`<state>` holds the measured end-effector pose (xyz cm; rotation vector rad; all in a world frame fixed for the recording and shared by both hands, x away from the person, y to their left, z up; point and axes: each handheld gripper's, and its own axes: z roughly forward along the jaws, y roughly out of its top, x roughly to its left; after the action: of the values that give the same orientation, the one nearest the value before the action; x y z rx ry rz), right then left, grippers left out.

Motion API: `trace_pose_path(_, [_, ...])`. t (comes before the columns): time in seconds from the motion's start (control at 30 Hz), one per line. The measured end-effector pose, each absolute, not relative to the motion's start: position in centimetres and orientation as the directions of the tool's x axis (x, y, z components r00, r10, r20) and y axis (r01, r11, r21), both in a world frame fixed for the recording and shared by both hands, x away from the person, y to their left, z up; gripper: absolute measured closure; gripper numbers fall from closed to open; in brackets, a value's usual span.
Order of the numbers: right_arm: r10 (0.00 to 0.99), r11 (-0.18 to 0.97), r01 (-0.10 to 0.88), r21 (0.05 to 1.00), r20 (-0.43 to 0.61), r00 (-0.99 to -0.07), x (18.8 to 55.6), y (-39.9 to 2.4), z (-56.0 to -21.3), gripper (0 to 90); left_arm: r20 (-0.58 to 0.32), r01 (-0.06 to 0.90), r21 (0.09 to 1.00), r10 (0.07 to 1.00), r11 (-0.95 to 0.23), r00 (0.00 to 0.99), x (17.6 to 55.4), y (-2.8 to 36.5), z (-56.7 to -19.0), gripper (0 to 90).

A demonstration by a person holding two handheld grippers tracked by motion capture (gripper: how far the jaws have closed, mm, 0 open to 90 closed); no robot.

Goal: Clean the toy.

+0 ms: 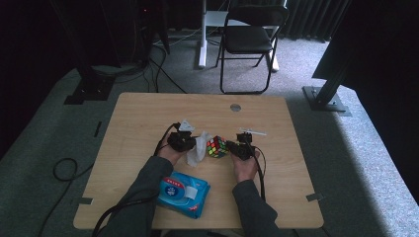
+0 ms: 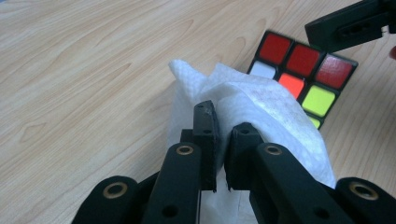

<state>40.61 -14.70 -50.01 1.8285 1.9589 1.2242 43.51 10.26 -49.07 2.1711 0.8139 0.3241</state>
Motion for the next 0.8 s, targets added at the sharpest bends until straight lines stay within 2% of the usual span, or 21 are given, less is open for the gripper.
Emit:
trace_pose_path(0.27, [0.898,-0.133,0.736,0.664,0.394,-0.194,40.6,-15.4,-50.3,78.5,-0.029,0.446,0.745,0.644,-0.496,0.764,43.5,10.2,-49.1,84.5])
trace_pose_path(0.53, [0.873,-0.135,0.717,0.684,0.425,-0.241,40.2,-15.1,-49.7,68.6,-0.025,0.445,0.741,0.641,-0.503,0.767,43.5,10.2,-49.1,84.5])
trace_pose_path(0.8, [0.872,-0.107,0.731,0.674,0.416,-0.256,40.3,-14.1,-49.8,66.8,-0.025,0.444,0.741,0.640,-0.503,0.768,43.5,10.1,-49.1,84.4])
